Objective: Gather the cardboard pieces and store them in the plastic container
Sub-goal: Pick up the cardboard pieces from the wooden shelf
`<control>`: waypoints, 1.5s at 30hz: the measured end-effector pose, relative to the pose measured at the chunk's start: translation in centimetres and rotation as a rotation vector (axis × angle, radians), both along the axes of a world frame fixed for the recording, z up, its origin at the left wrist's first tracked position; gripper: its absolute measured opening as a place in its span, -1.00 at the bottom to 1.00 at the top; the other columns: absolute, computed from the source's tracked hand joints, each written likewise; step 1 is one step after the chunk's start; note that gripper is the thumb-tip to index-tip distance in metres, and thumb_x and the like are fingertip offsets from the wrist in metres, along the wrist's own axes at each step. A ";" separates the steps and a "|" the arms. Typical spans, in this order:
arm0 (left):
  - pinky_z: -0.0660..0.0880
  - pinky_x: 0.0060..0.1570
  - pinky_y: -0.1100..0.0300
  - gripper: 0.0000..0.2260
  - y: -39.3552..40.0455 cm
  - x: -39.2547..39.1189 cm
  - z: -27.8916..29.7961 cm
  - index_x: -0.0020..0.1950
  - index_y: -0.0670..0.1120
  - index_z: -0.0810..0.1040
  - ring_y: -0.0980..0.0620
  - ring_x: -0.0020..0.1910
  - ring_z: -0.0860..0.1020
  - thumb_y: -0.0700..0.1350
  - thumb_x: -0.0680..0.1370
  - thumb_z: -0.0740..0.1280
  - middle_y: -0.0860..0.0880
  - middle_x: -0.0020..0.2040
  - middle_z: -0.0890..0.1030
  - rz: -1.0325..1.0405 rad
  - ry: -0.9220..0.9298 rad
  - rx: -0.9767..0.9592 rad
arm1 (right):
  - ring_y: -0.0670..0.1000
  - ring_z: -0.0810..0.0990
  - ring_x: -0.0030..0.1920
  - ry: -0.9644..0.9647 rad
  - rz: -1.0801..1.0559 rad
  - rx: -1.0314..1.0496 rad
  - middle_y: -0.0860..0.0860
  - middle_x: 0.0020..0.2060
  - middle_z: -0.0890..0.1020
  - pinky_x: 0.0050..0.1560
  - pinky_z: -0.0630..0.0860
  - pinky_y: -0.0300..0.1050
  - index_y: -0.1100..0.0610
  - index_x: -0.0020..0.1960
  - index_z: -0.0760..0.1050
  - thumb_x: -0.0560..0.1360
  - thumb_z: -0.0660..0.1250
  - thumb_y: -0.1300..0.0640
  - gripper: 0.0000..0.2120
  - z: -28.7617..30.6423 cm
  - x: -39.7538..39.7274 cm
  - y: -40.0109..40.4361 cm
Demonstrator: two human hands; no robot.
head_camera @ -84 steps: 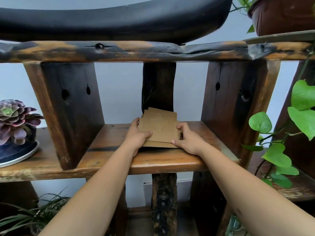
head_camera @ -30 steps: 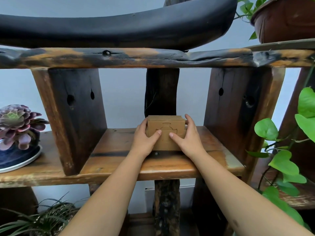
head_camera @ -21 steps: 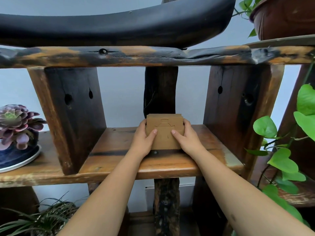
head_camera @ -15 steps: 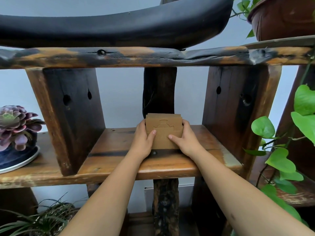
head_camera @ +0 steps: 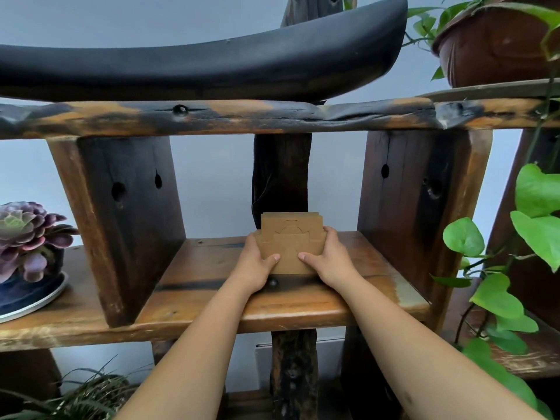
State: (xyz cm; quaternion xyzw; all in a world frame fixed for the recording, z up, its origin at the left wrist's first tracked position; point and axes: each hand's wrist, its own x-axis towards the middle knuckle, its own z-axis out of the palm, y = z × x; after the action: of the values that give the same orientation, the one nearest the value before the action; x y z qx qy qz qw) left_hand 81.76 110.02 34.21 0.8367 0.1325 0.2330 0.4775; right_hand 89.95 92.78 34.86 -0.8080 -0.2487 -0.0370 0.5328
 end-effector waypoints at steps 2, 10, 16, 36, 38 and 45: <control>0.36 0.15 0.15 -0.51 0.0 0.0 0.0 0.38 -0.02 0.20 0.05 0.18 0.43 -0.03 0.55 0.36 -0.03 0.31 0.47 0.004 0.034 0.005 | 0.02 0.53 0.15 0.021 -0.026 -0.017 0.01 0.16 0.55 0.09 0.44 -0.14 0.04 0.26 0.29 0.37 0.52 0.02 -0.42 -0.1 0.2 0.0; 0.35 0.25 0.09 -0.51 -0.9 -1.3 1.7 0.42 -0.12 0.23 -0.10 0.33 0.43 -0.03 0.57 0.33 -0.12 0.37 0.45 -0.008 0.133 0.037 | 0.06 0.49 0.19 0.059 0.032 -0.109 0.05 0.18 0.49 0.21 0.43 -0.03 0.05 0.16 0.19 0.46 0.44 0.03 -0.52 1.1 -1.5 -0.3; 0.35 0.12 0.18 -0.54 -1.6 -4.8 2.3 0.39 -0.11 0.26 0.00 0.19 0.46 -0.04 0.56 0.34 -0.08 0.31 0.49 -0.007 0.073 0.040 | -0.02 0.50 0.09 0.022 0.048 -0.032 -0.04 0.07 0.50 0.03 0.41 -0.16 0.03 0.15 0.23 0.42 0.47 -0.01 -0.51 1.1 -4.3 -1.6; 0.55 -0.05 0.29 -0.57 -7.0 -22.7 0.0 0.24 0.00 0.39 0.15 0.08 0.58 -0.05 0.45 0.48 0.07 0.14 0.59 -0.096 -0.031 -0.294 | -0.06 0.53 0.13 0.244 0.279 0.116 -0.04 0.13 0.52 0.13 0.54 -0.06 0.04 0.23 0.29 0.46 0.45 0.18 -0.55 0.1 -19.9 -8.4; 0.60 -0.02 0.19 -0.54 -7.6 -23.5 -0.6 0.26 -0.02 0.40 0.08 0.11 0.59 -0.08 0.43 0.50 0.02 0.16 0.60 -0.101 -0.009 -0.343 | -0.05 0.54 0.12 0.231 0.261 0.115 -0.03 0.12 0.54 0.13 0.54 -0.06 0.06 0.21 0.31 0.45 0.45 0.20 -0.57 -0.4 -20.9 -8.9; 0.49 -0.23 0.38 -0.53 -9.6 -26.6 -1.7 0.25 0.02 0.38 0.16 0.06 0.55 -0.05 0.43 0.51 0.12 0.12 0.56 0.014 0.003 -0.237 | -0.04 0.54 0.13 0.268 0.274 0.123 -0.02 0.13 0.54 0.08 0.54 -0.09 0.05 0.21 0.32 0.46 0.45 0.19 -0.58 -2.2 -23.5 -9.9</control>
State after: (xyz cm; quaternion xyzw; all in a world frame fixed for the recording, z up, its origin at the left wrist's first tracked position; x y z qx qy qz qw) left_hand 55.15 100.38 32.48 0.7737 0.1659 0.2178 0.5713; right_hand 66.48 82.85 32.63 -0.7304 -0.2803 0.1287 0.6094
